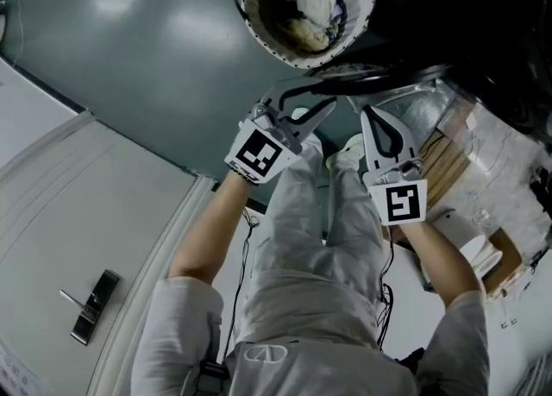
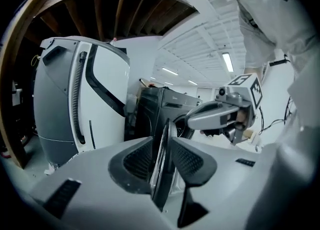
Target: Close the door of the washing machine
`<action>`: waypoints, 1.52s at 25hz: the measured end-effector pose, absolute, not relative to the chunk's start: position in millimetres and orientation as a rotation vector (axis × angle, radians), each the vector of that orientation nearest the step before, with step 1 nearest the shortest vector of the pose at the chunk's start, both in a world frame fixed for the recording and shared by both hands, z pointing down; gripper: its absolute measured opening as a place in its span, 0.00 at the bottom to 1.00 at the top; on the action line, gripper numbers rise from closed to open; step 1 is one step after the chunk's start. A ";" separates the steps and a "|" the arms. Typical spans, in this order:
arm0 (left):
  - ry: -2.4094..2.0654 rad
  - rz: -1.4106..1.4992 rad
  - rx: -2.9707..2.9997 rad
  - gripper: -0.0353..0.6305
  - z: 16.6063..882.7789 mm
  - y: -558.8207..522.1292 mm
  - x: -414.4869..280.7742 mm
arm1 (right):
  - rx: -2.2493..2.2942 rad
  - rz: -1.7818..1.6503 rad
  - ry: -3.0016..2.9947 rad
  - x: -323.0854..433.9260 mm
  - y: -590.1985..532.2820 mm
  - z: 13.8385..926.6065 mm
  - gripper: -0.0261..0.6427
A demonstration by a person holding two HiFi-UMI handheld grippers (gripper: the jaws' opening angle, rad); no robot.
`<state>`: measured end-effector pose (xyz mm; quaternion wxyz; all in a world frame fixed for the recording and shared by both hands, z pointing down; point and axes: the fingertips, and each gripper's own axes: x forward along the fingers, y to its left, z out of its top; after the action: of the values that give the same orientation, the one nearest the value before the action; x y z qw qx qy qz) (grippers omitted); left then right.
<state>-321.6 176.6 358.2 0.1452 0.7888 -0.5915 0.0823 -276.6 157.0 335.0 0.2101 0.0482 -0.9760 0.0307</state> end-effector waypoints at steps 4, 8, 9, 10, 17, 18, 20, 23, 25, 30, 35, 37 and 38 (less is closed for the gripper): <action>-1.620 0.284 2.297 0.28 391.1 173.4 -312.4 | 0.150 0.102 -2.711 -271.3 155.4 355.5 0.05; -1.539 0.325 2.332 0.30 418.1 169.2 -303.7 | 0.163 0.108 -2.706 -268.5 153.5 371.5 0.05; -1.523 0.332 2.338 0.30 423.9 168.3 -302.3 | 0.165 0.108 -2.703 -268.6 153.2 375.1 0.05; -1.509 0.336 2.342 0.30 429.7 167.0 -301.4 | 0.167 0.109 -2.701 -268.8 152.7 379.0 0.05; -1.433 0.358 2.367 0.30 463.0 157.8 -296.8 | 0.170 0.120 -2.693 -272.9 151.1 403.8 0.05; -1.426 0.362 2.370 0.30 466.1 157.2 -296.4 | 0.166 0.120 -2.697 -273.9 151.7 405.6 0.05; -1.418 0.369 2.377 0.30 470.9 155.8 -295.7 | 0.163 0.122 -2.699 -274.9 152.3 409.1 0.05; -1.406 0.370 2.388 0.30 476.1 152.6 -295.4 | 0.169 0.129 -2.696 -275.3 151.4 415.1 0.05; -1.388 0.374 2.398 0.30 480.1 149.6 -294.7 | 0.175 0.134 -2.692 -275.6 150.4 419.1 0.05; -1.348 0.398 2.428 0.29 487.1 144.7 -292.1 | 0.174 0.135 -2.687 -275.2 150.8 424.5 0.05; -1.306 0.387 2.454 0.24 486.9 145.5 -287.6 | 0.189 0.143 -2.677 -271.9 150.5 427.6 0.05; -1.289 0.385 2.459 0.23 487.2 145.6 -287.5 | 0.190 0.139 -2.677 -271.6 151.2 428.4 0.05; -1.287 0.390 2.461 0.22 487.2 145.8 -287.9 | 0.192 0.140 -2.676 -271.3 151.8 428.7 0.05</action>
<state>-287.9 145.8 487.2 0.1678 0.8651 -0.4523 0.1370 -271.3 151.8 428.7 0.2256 0.0695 -0.9704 0.0509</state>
